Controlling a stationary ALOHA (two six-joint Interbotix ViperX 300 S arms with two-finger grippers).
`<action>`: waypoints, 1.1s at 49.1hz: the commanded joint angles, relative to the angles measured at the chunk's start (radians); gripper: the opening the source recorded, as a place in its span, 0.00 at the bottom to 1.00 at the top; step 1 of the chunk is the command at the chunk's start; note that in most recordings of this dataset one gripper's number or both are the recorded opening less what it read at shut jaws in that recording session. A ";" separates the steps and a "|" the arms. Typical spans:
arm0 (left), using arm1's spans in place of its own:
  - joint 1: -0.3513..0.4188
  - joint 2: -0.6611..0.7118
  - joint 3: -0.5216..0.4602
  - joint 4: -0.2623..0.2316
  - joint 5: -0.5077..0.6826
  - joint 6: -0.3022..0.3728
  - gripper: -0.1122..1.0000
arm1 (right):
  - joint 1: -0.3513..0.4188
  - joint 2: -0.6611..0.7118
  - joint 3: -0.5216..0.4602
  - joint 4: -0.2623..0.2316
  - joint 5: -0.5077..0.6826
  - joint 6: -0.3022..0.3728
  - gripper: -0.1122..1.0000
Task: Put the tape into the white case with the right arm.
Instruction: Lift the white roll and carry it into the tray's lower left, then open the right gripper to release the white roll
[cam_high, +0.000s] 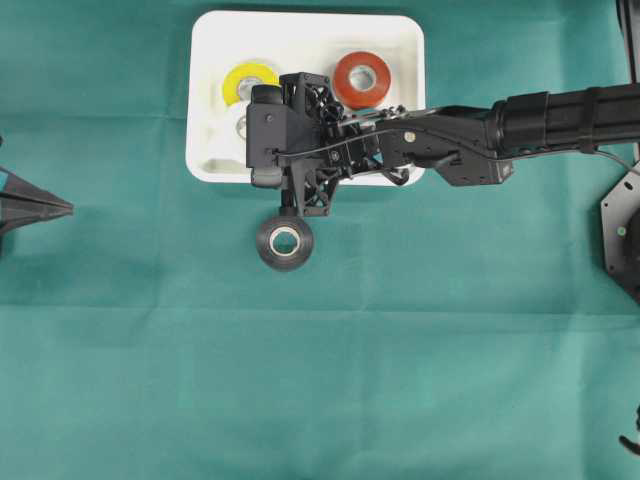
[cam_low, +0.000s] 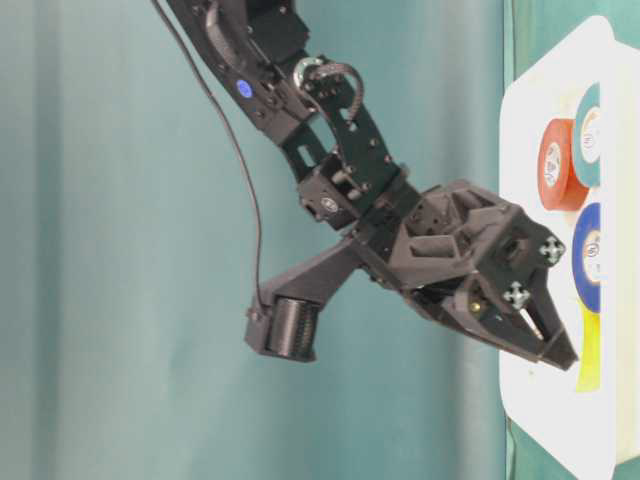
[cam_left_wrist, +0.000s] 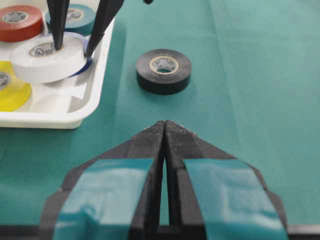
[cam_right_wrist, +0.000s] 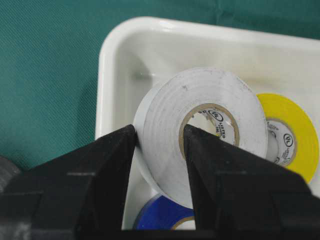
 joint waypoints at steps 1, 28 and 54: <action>0.002 0.008 -0.011 0.000 -0.005 0.002 0.10 | -0.005 -0.020 -0.026 -0.003 -0.017 0.000 0.12; 0.002 0.008 -0.011 0.000 -0.005 0.000 0.10 | -0.005 -0.031 -0.011 -0.002 -0.025 0.000 0.65; 0.002 0.008 -0.011 0.000 -0.005 0.002 0.10 | -0.005 -0.314 0.334 -0.002 -0.011 0.002 0.65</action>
